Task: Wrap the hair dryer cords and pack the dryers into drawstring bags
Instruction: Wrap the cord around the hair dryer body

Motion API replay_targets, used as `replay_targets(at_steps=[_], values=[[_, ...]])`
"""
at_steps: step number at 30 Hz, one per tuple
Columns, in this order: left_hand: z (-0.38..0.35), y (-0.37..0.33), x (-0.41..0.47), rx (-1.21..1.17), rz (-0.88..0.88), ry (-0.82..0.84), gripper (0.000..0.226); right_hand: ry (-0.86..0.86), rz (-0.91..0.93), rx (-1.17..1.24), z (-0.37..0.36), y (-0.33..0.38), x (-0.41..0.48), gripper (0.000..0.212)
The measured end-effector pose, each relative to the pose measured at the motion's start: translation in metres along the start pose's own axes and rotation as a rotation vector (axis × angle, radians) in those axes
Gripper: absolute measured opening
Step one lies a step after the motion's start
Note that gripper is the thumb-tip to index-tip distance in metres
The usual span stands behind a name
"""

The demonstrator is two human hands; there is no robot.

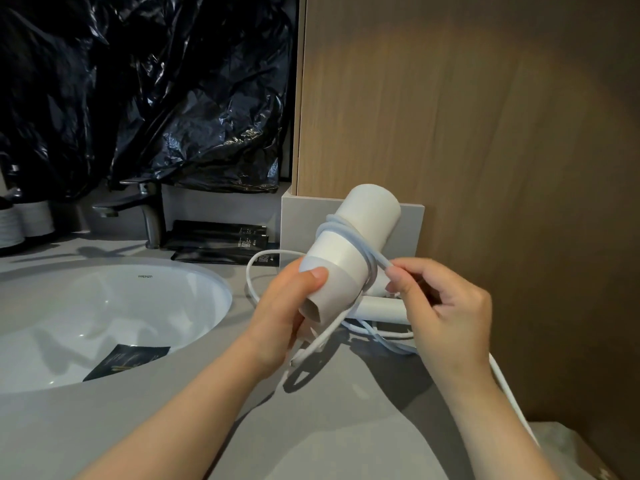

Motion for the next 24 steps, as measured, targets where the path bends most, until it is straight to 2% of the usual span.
replay_targets(at_steps=[2, 6, 8, 10, 13, 17, 21, 24], values=[[-0.001, 0.000, 0.000, -0.106, 0.053, -0.004, 0.075, 0.096, -0.079, 0.062, -0.005, 0.005, 0.014, 0.012], [-0.004, 0.001, -0.002, -0.252, 0.124, -0.033, 0.076, 0.210, -0.252, 0.260, -0.022, 0.001, 0.024, 0.011], [-0.002, 0.004, -0.002, -0.286, 0.155, -0.051, 0.081, 0.162, -0.362, 0.346, -0.031, -0.008, 0.021, 0.024], [-0.002, 0.006, -0.002, -0.310, 0.175, -0.062, 0.083, 0.097, -0.419, 0.318, -0.034, -0.018, 0.019, 0.040], [-0.002, 0.007, -0.002, -0.289, 0.174, -0.038, 0.079, 0.133, -0.414, 0.202, -0.029, -0.024, 0.016, 0.041], [-0.003, 0.005, -0.002, -0.331, 0.149, -0.050, 0.067, 0.359, -0.384, 0.197, -0.016, -0.028, 0.007, 0.032], [0.005, -0.008, 0.003, -0.503, 0.090, -0.143, 0.063, 0.376, -0.397, 0.173, -0.012, -0.039, 0.004, 0.018], [0.007, -0.011, 0.004, -0.461, 0.047, -0.179, 0.056, 0.427, -0.396, 0.122, -0.025, -0.043, 0.001, 0.013]])
Point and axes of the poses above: each hand's wrist, its own x-axis towards the middle knuckle, its own z-axis out of the back of the hand, y = z × x, the point moved 4 cm from there along x, towards the middle knuckle, and after that the axes turned 14 degrees about -z, right-handed, at the moved point
